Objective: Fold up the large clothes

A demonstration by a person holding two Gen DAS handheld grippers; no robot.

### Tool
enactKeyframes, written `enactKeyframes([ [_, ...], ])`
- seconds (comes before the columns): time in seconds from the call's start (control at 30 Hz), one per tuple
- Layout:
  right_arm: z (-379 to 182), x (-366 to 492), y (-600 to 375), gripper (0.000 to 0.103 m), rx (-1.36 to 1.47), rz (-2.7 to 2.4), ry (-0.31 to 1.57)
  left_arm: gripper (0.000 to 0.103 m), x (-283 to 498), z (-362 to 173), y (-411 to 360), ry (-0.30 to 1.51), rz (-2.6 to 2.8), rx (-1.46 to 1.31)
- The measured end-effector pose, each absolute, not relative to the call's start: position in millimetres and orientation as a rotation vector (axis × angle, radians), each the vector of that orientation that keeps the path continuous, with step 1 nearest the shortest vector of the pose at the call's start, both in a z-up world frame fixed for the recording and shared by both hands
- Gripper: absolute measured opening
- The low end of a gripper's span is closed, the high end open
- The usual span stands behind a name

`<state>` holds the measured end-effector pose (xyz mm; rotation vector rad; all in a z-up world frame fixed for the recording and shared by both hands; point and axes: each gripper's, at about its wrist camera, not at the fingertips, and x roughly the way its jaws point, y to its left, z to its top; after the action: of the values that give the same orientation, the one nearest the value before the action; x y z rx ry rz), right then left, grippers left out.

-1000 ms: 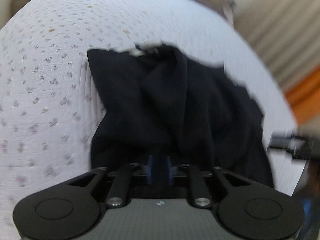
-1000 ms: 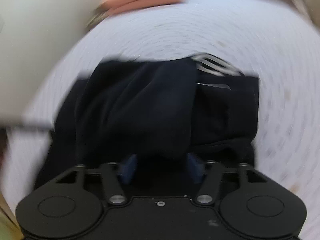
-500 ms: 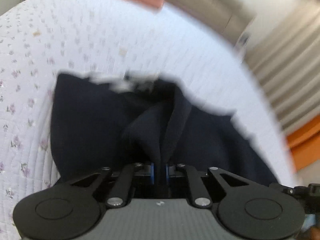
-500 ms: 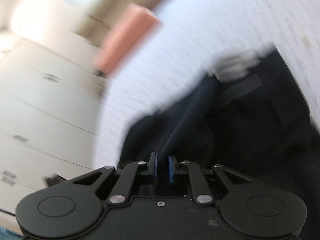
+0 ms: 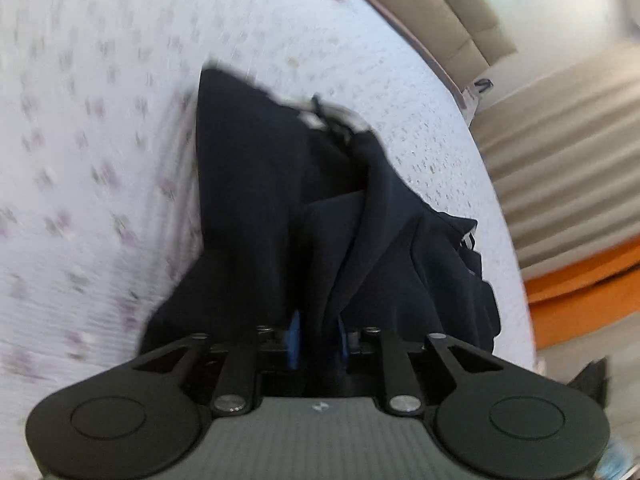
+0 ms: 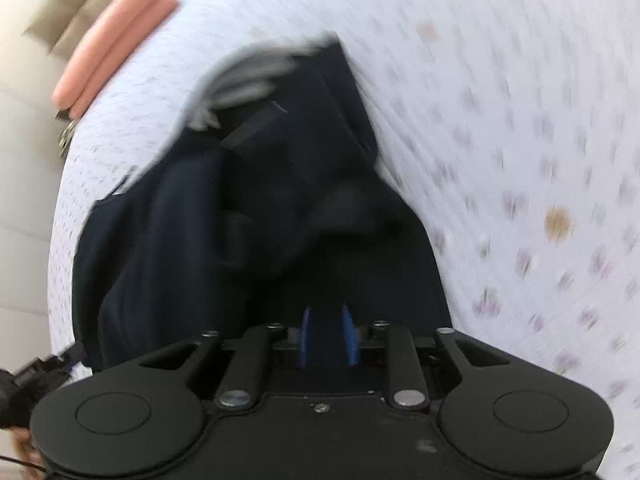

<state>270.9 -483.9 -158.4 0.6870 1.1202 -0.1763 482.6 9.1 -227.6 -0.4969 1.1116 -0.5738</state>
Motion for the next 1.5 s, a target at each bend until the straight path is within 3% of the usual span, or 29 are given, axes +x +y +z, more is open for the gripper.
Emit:
enactKeyframes([
  [0.07,-134,281,-459,0.053,0.598,-0.11,1.058,0.021,476,-202,6,1.059,-0.592,-0.421],
  [0.13,-119,299,-420,0.058,0.495,0.003,1.016,0.021,475,-186,-7,1.014,-0.641,-0.39],
  [0.27,-134,328,-343,0.051,0.223,0.133,1.012,0.021,472,-187,-50,1.023,-0.753,-0.388],
  [0.4,-184,317,-318,0.04,-0.019,0.13,1.069,0.017,462,-232,-96,1.187,-0.707,-0.211],
  [0.47,-188,295,-328,0.039,-0.013,0.146,1.054,0.008,448,-246,-98,1.21,-0.676,-0.165],
  [0.53,-181,280,-341,0.036,0.029,0.143,1.056,0.009,432,-238,-85,1.188,-0.67,-0.226],
  [0.67,-159,255,-353,0.04,0.096,0.13,1.044,0.01,390,-220,-53,1.133,-0.615,-0.401],
  [0.83,-133,234,-330,0.041,0.038,0.189,0.923,0.013,353,-204,-51,1.088,-0.513,-0.364],
  [1.1,-197,179,-339,0.04,0.082,0.103,0.978,0.022,300,-218,-16,1.058,-0.5,-0.261],
  [1.5,-183,72,-360,0.042,0.129,-0.05,0.791,0.03,204,-231,37,0.862,-0.563,-0.261],
])
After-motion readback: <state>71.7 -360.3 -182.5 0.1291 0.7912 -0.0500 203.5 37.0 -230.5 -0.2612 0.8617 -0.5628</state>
